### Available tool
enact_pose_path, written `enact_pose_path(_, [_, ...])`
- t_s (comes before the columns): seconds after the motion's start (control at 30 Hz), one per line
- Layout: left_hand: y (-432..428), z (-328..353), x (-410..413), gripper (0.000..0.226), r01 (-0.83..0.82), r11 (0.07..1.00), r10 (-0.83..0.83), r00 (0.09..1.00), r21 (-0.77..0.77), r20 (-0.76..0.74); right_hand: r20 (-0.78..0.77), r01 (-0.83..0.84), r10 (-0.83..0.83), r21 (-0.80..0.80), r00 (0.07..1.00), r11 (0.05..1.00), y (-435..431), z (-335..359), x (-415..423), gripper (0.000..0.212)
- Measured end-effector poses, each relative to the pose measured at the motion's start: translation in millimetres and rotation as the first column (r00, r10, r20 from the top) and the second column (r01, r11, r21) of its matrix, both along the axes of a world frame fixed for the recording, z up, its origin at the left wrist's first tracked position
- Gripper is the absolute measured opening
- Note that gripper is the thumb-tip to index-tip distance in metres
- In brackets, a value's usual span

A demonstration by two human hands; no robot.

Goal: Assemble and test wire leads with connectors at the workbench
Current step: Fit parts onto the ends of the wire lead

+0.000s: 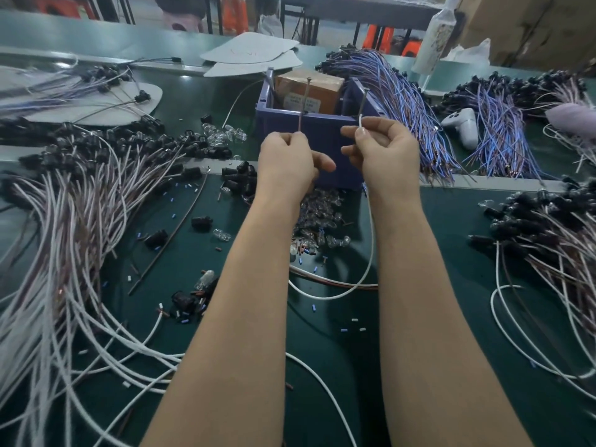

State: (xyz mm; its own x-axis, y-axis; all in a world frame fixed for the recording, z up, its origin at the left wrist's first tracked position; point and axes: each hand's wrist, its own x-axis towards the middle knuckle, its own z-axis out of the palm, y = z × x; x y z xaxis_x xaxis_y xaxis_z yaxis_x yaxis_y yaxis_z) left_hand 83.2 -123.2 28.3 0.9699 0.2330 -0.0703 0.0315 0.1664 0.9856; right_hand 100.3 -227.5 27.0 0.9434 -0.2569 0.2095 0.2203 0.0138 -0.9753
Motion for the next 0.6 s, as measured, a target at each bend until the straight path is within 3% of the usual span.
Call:
enact_pose_path(0.5, [-3.6,-1.8,-2.9,0.010,0.033,0.998,-0.034,0.999,0.044,0.020,0.009,0.092,-0.092,-0.135,0.996,0.987,-1.8,-3.1,0.5,0.015])
enact_pose_path(0.6, [-1.0,1.0,-5.0,0.011,0.072,0.975,-0.080,0.996,0.209,0.027,0.001,0.130,-0.132,-0.203,0.991,0.970,-1.3,-0.1,-0.1,0.021])
